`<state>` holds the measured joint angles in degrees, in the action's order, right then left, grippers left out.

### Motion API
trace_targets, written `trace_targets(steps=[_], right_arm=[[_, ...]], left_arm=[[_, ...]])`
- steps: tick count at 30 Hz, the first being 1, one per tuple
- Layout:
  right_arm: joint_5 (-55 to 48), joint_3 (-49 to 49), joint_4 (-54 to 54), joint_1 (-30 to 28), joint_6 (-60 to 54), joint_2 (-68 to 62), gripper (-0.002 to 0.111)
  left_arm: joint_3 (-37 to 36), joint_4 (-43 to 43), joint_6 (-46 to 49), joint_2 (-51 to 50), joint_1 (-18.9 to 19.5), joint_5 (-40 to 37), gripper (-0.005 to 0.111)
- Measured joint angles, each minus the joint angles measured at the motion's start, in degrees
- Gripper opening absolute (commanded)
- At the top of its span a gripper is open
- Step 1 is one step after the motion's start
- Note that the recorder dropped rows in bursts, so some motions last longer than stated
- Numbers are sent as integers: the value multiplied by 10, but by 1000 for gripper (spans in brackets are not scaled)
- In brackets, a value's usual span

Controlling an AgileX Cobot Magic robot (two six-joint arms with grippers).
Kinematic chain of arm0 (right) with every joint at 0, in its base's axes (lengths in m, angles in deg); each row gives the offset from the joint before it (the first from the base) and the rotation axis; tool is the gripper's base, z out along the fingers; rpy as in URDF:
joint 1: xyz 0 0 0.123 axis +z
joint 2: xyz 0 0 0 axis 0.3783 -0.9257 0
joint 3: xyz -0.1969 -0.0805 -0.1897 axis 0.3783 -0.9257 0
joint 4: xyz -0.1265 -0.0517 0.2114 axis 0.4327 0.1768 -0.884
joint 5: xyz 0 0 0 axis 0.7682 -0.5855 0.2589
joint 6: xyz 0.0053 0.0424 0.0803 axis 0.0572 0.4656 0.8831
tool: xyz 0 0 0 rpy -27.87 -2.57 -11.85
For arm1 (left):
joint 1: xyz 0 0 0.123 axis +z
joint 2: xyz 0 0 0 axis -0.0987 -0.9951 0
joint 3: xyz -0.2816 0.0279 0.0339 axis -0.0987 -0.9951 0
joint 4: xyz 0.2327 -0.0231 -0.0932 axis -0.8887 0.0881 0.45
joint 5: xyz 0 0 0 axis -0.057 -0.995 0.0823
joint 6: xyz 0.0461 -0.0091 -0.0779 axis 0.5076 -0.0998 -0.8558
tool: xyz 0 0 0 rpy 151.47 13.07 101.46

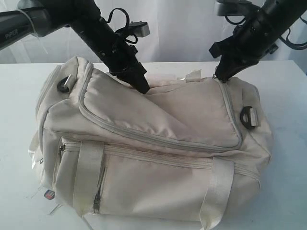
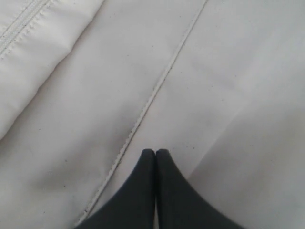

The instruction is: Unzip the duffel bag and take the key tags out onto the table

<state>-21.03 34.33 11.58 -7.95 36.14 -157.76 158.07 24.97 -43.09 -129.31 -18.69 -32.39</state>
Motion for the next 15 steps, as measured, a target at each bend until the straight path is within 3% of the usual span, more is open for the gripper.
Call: trace_targets(steps=[15], right_arm=[[-1, -108, 7, 0, 14, 46, 0]], left_arm=[[0, 27, 0, 0, 0, 0, 0]])
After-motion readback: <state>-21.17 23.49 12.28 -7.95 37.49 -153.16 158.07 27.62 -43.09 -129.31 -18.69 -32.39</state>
